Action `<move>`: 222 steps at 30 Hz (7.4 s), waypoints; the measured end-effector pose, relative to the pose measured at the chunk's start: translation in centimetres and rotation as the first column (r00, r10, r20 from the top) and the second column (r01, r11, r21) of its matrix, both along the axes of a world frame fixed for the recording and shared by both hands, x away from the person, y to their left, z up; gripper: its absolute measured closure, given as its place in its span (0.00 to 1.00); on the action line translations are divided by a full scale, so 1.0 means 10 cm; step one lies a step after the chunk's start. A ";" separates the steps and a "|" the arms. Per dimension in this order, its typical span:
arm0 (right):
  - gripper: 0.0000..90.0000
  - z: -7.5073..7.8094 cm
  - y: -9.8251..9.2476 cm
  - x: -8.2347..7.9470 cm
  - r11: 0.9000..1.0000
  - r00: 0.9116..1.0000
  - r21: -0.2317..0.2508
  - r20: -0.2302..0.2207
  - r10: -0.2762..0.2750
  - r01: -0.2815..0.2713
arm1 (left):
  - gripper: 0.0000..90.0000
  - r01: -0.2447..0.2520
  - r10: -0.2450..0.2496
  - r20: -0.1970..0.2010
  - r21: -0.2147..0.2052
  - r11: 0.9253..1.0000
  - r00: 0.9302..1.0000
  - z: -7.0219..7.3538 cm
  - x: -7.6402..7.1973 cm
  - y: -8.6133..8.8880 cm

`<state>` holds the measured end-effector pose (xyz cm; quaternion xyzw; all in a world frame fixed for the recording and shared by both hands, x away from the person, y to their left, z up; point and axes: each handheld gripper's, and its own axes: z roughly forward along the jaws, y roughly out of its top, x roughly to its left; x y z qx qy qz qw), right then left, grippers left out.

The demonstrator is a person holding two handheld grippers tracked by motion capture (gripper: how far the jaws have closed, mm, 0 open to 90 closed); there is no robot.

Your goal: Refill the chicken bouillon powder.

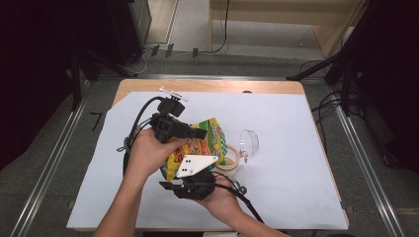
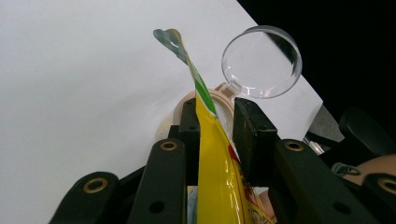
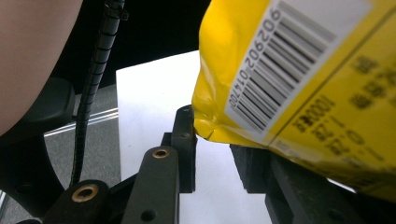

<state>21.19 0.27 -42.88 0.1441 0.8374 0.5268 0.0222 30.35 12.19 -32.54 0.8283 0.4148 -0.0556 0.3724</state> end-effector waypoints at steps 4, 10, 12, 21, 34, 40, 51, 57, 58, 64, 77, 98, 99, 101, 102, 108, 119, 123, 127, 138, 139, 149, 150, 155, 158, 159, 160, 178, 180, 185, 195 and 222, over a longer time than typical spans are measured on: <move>0.81 0.00 -0.01 0.00 1.000 1.000 -0.004 -0.005 0.001 -0.001 | 0.82 0.002 -0.002 -0.004 -0.004 1.000 1.000 0.00 0.01 -0.01; 0.81 0.01 -0.02 0.00 1.000 1.000 -0.003 -0.007 0.001 -0.001 | 0.82 0.003 -0.003 -0.008 -0.004 1.000 1.000 -0.01 0.01 -0.02; 0.81 0.00 -0.02 -0.01 1.000 1.000 -0.004 -0.011 -0.002 0.002 | 0.82 0.007 -0.007 -0.009 -0.002 1.000 1.000 -0.01 0.02 -0.02; 0.81 0.00 -0.03 0.00 1.000 1.000 -0.006 -0.012 -0.005 0.005 | 0.82 0.005 -0.005 -0.015 -0.011 1.000 1.000 -0.02 0.03 -0.03; 0.81 0.03 -0.06 -0.01 1.000 1.000 -0.013 -0.002 -0.010 0.010 | 0.82 0.011 -0.013 -0.036 -0.043 0.999 0.999 -0.03 0.07 0.00; 0.81 0.02 -0.06 0.00 1.000 1.000 -0.020 -0.016 -0.014 0.013 | 0.81 0.012 -0.014 -0.055 -0.044 0.999 0.998 -0.07 0.09 -0.01; 0.82 -0.02 -0.07 -0.02 1.000 1.000 -0.010 -0.006 -0.029 0.029 | 0.81 0.040 -0.041 -0.026 -0.026 0.999 0.999 -0.02 0.03 -0.10; 0.82 0.00 -0.08 -0.01 1.000 1.000 -0.008 -0.002 -0.027 0.027 | 0.81 0.043 -0.043 -0.007 -0.019 0.999 0.999 0.03 -0.01 -0.12; 0.82 0.00 -0.08 -0.01 1.000 1.000 -0.008 0.000 -0.027 0.027 | 0.81 0.041 -0.042 -0.006 -0.017 0.999 0.999 0.04 -0.02 -0.12; 0.82 -0.02 -0.08 0.01 0.999 1.000 -0.013 -0.008 -0.029 0.029 | 0.81 0.041 -0.041 -0.007 -0.019 0.999 0.999 0.03 -0.02 -0.13; 0.83 0.01 -0.07 0.01 1.000 1.000 -0.010 0.008 -0.026 0.027 | 0.84 0.070 -0.070 0.015 -0.004 0.998 0.997 0.05 0.01 -0.12; 0.82 0.03 0.04 0.01 0.994 0.994 -0.041 -0.041 -0.104 0.102 | 0.83 0.084 -0.085 -0.011 -0.056 0.995 0.996 -0.07 0.12 -0.01; 0.82 0.03 0.05 0.01 0.993 0.993 -0.049 -0.037 -0.108 0.107 | 0.83 0.083 -0.084 -0.015 -0.062 0.995 0.996 -0.08 0.13 0.00; 0.82 0.03 0.05 0.00 0.992 0.993 -0.060 -0.030 -0.112 0.110 | 0.83 0.079 -0.081 -0.027 -0.067 0.995 0.996 -0.09 0.15 0.01; 0.81 0.03 0.05 0.00 0.991 0.993 -0.070 -0.027 -0.114 0.112 | 0.83 0.072 -0.075 -0.041 -0.075 0.995 0.996 -0.10 0.16 0.01; 0.81 0.05 0.08 -0.01 0.989 0.992 -0.083 -0.014 -0.124 0.122 | 0.84 0.042 -0.048 -0.078 -0.082 0.996 0.996 -0.12 0.20 0.06; 0.81 0.08 0.11 0.00 0.986 0.988 -0.078 -0.030 -0.149 0.146 | 0.83 0.045 -0.050 -0.065 -0.080 0.996 0.997 -0.07 0.21 0.04; 0.81 0.10 0.11 0.02 0.985 0.988 -0.081 -0.029 -0.154 0.151 | 0.83 0.043 -0.048 -0.062 -0.082 0.996 0.997 -0.06 0.22 0.04; 0.81 0.11 0.13 0.02 0.985 0.987 -0.081 -0.036 -0.159 0.155 | 0.83 0.045 -0.049 -0.049 -0.082 0.996 0.998 -0.04 0.22 0.06; 0.81 0.13 0.16 0.03 0.983 0.985 -0.090 -0.045 -0.164 0.160 | 0.83 0.043 -0.051 -0.081 -0.091 0.995 0.995 -0.07 0.27 0.08; 0.81 0.12 0.15 0.03 0.983 0.985 -0.090 -0.045 -0.167 0.163 | 0.83 0.041 -0.049 -0.087 -0.093 0.995 0.995 -0.08 0.28 0.08; 0.81 0.05 0.14 -0.02 0.978 0.977 -0.024 -0.056 -0.207 0.206 | 0.84 0.092 -0.094 -0.024 -0.053 0.994 0.995 0.03 0.15 -0.05; 0.81 0.04 0.13 -0.02 0.978 0.977 -0.016 -0.055 -0.208 0.207 | 0.85 0.095 -0.096 -0.026 -0.052 0.994 0.995 0.03 0.14 -0.06; 0.81 0.02 0.13 -0.04 0.976 0.975 -0.002 -0.048 -0.216 0.216 | 0.87 0.103 -0.104 -0.023 -0.042 0.994 0.994 0.05 0.11 -0.09; 0.81 0.01 0.14 -0.03 0.976 0.975 0.004 -0.047 -0.217 0.218 | 0.88 0.101 -0.102 -0.015 -0.039 0.994 0.995 0.06 0.10 -0.08; 0.81 0.01 0.14 -0.02 0.976 0.975 0.006 -0.044 -0.218 0.219 | 0.89 0.097 -0.097 -0.012 -0.038 0.995 0.995 0.06 0.10 -0.08; 0.81 0.01 0.14 -0.01 0.976 0.975 0.008 -0.050 -0.217 0.218 | 0.89 0.094 -0.094 -0.006 -0.033 0.995 0.996 0.06 0.10 -0.08; 0.79 0.02 0.16 0.02 0.974 0.972 0.024 -0.059 -0.226 0.227 | 0.89 0.075 -0.075 0.006 -0.026 0.997 0.997 0.08 0.10 -0.06; 0.79 0.02 0.16 0.02 0.973 0.972 0.023 -0.061 -0.228 0.230 | 0.88 0.074 -0.074 0.005 -0.027 0.997 0.997 0.08 0.10 -0.06; 0.79 0.02 0.16 0.02 0.974 0.972 0.023 -0.061 -0.226 0.227 | 0.88 0.072 -0.072 -0.001 -0.034 0.997 0.997 0.07 0.11 -0.05; 0.79 0.02 0.18 0.02 0.973 0.972 0.020 -0.051 -0.228 0.229 | 0.88 0.072 -0.073 -0.020 -0.050 0.996 0.997 0.06 0.13 -0.03; 0.79 0.04 0.20 0.02 0.973 0.973 0.021 -0.036 -0.229 0.230 | 0.88 0.064 -0.066 -0.024 -0.073 0.995 0.998 0.07 0.15 0.02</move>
